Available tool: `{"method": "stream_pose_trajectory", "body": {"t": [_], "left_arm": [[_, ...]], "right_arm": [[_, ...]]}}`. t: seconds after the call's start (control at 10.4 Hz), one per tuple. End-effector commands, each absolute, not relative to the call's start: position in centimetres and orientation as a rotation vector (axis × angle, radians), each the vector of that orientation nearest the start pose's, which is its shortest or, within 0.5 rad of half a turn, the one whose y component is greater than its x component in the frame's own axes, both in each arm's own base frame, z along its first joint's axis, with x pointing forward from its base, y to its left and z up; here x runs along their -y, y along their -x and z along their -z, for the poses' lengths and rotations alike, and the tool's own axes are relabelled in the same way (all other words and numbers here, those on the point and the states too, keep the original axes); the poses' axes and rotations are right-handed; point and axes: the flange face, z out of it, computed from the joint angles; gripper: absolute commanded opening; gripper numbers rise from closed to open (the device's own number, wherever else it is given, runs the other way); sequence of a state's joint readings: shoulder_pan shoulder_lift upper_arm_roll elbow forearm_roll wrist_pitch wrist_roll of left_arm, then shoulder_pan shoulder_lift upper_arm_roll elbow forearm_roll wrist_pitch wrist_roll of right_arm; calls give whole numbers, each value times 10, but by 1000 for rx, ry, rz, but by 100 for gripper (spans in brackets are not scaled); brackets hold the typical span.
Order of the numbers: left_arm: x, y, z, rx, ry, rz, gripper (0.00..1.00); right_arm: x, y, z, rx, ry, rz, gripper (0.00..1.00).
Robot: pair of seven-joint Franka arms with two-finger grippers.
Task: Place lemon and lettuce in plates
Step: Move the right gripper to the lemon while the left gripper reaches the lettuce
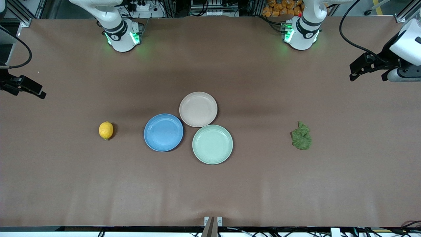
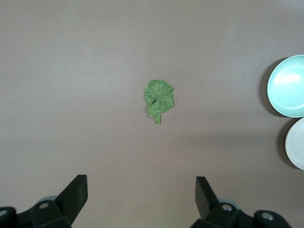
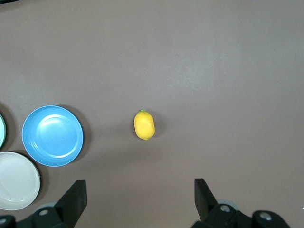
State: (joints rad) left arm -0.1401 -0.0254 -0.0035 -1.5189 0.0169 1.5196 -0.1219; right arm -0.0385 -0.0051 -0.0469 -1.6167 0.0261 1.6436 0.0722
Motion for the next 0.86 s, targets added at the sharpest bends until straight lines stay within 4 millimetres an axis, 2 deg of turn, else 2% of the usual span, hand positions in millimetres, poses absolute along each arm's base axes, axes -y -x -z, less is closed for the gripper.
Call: {"method": "stream_pose_trajectory", "body": {"t": [0.0,0.58,0.67,0.77], "left_arm": [[73,-532,-665,-61,3117,55,100],[74,-533,-663,-64,3118,48,100],[76,-534,-659,-67,3119,36,100],[76,-534,-650,-67,3116,3,100]], "right_arm": [[43,-555,-617,-250,3086,57,100],[43,-557,-614,-262,3084,57,100],[43,-563,-602,-266,3081,43,100],[44,-573,-579,-274,3073,-6,100]]}}
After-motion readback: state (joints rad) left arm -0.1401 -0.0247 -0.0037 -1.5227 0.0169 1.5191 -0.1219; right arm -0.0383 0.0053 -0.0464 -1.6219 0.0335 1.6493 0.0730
